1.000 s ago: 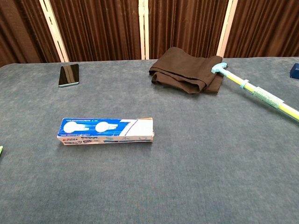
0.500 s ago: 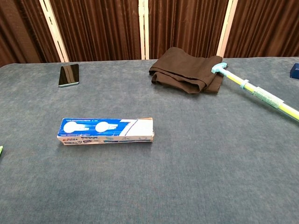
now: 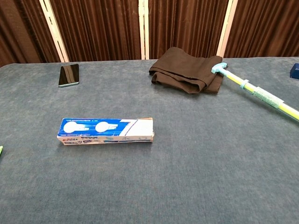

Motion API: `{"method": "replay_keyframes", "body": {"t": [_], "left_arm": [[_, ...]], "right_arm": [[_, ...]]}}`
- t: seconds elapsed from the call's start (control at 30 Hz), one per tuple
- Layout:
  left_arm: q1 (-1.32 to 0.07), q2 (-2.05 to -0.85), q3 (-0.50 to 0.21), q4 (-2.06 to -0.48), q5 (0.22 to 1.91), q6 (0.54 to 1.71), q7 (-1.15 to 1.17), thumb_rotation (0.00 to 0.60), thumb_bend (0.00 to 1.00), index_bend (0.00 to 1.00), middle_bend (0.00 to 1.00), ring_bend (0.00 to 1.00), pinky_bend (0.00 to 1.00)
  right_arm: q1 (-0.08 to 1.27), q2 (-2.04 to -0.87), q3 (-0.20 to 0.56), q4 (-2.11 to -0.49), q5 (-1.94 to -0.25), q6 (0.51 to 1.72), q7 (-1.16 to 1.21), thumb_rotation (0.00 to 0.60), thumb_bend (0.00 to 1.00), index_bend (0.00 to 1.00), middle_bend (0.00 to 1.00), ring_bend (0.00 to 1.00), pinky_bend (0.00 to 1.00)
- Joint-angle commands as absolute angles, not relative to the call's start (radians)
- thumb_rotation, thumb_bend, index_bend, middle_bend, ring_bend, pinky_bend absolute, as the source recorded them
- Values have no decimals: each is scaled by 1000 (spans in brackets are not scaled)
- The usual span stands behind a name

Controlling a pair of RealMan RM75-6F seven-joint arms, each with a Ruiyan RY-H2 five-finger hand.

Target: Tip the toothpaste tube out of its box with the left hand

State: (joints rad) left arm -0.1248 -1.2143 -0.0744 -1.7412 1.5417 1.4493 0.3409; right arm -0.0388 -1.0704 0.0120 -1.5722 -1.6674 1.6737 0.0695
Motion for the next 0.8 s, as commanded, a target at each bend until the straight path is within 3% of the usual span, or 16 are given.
{"method": "replay_keyframes", "body": {"t": [0.03,0.3,0.8], "left_arm": [[-190,-1219,-111,-1776,1484,1356,405,600,112,75,0,65,161],[-329,-1254,-171,-1855,1296,1167,596,600,111,95,0,84,171],[-531,-1421,-208,-1879,975,1072,910,600,111,139,36,111,174]], "right_arm": [[-37,-1070,11,-1572,-1665,1668,73,600,70,21,0,0,0],[-35,-1060,11,-1573,-1663,1666,104,600,70,30,0,0,0],[-35,-1037,15,-1570,-1653,1670,188,600,70,32,0,0,0]]}}
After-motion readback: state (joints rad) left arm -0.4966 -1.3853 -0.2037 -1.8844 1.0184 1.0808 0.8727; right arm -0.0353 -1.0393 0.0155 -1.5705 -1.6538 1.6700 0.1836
